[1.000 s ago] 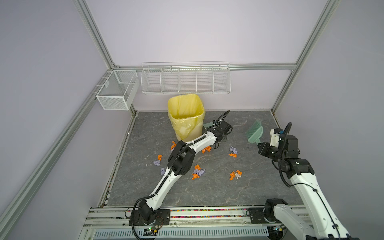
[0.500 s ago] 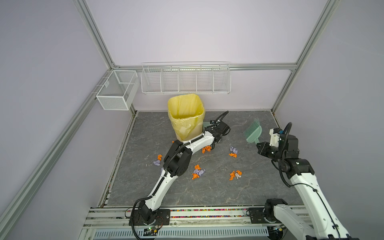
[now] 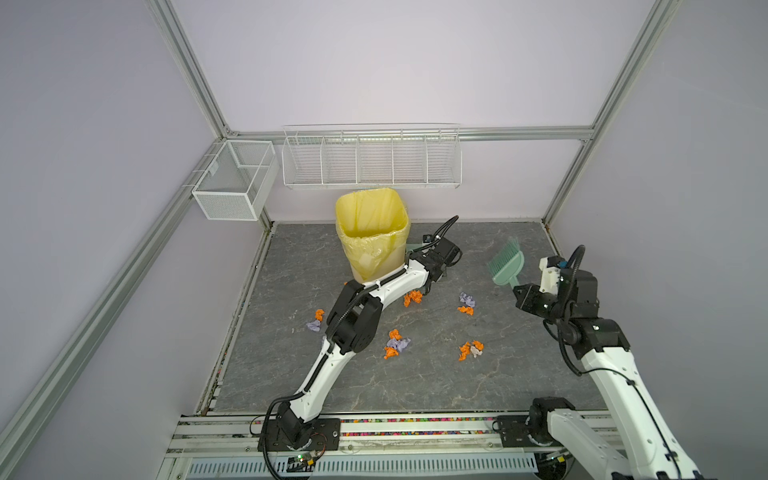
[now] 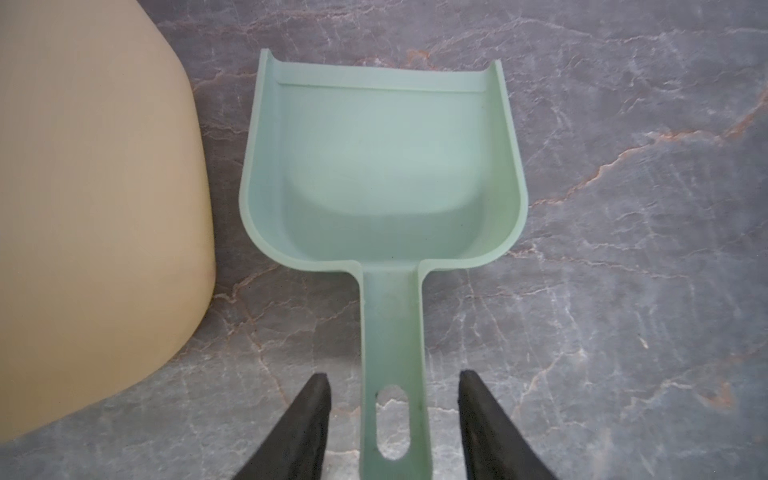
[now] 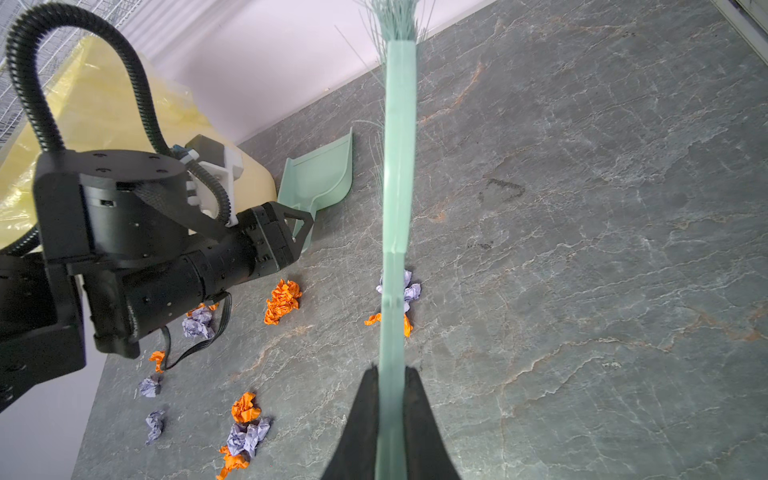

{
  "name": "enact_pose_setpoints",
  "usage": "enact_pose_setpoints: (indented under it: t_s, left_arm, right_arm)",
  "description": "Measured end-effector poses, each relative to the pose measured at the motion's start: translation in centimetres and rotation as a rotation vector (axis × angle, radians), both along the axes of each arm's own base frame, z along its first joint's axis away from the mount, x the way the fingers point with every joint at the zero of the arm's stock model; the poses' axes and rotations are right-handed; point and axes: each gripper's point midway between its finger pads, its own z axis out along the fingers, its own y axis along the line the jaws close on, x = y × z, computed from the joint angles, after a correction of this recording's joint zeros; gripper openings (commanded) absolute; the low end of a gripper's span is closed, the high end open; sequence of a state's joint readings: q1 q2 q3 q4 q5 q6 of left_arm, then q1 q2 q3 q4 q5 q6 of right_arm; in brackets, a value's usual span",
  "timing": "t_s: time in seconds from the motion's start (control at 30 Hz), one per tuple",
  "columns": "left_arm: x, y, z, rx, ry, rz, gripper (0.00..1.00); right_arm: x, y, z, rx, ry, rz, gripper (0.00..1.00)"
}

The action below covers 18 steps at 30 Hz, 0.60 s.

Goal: Sweep away the paper scraps from the table
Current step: 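Close the left gripper on the green dustpan handle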

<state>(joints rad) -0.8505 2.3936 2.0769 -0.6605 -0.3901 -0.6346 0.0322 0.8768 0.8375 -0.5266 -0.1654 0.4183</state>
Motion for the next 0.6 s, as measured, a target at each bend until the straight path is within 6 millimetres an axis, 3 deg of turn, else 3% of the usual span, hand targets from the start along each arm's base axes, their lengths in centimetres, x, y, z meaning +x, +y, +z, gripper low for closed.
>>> enact_pose_setpoints:
  t_s: [0.3, 0.6]
  left_arm:
    - [0.3, 0.3, -0.3, 0.005, 0.004, 0.004, 0.49]
    - [-0.2, 0.3, -3.1, 0.027, 0.060, -0.007, 0.49]
  right_arm:
    - [0.0, 0.1, 0.0, 0.003, 0.000, 0.004, 0.06]
    - [-0.1, 0.2, 0.0, 0.008, 0.000, 0.011, 0.06]
